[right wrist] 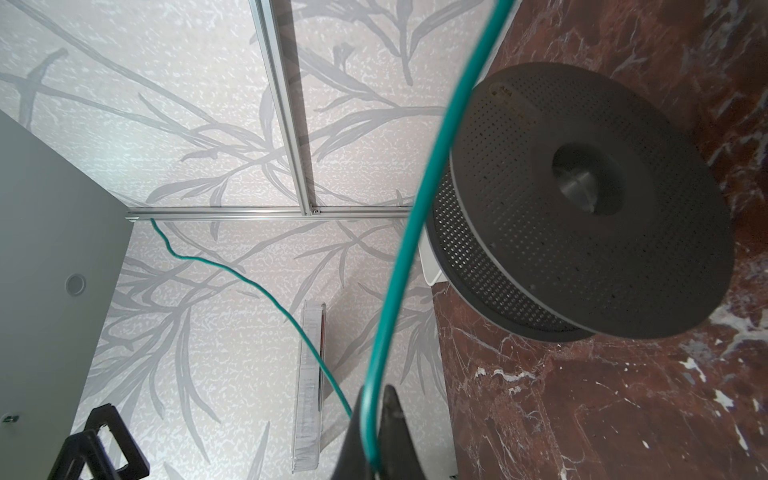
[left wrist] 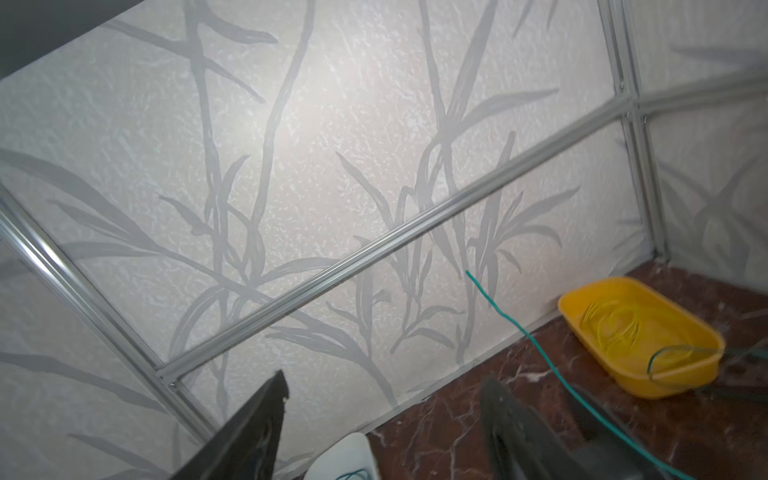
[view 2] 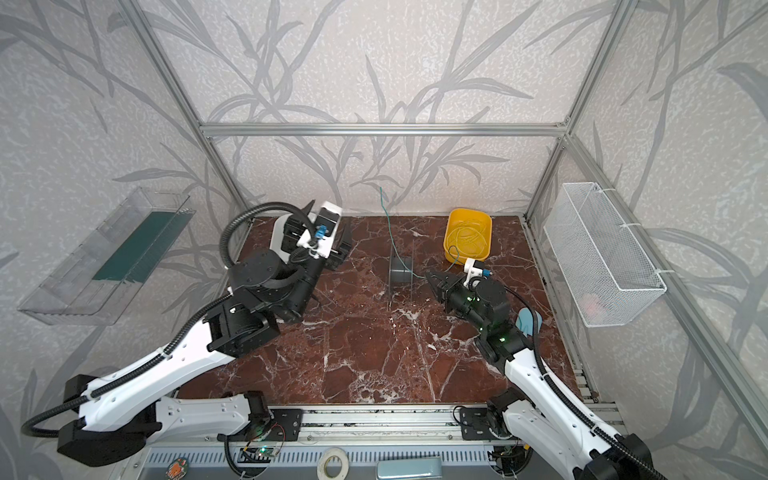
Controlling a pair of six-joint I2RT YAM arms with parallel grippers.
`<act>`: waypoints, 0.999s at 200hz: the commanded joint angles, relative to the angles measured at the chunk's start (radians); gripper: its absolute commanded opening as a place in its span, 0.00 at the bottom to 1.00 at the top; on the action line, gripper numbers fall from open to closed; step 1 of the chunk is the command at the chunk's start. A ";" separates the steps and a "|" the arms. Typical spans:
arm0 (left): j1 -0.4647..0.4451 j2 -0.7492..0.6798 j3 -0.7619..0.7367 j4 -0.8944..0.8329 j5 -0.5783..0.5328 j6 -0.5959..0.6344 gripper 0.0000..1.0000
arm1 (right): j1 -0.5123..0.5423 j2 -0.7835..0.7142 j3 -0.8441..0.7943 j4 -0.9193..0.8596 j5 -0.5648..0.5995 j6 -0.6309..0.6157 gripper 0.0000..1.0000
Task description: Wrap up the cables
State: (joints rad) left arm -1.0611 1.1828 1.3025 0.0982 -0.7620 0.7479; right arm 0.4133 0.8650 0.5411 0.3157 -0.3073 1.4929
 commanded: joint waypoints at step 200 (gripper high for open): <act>0.151 0.295 -0.435 0.715 0.458 0.977 0.65 | 0.005 -0.077 0.025 -0.072 -0.079 -0.069 0.00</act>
State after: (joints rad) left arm -0.9199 1.4479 0.8742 0.6407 -0.3325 1.6688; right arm 0.4133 0.8009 0.5411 0.2508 -0.3687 1.4429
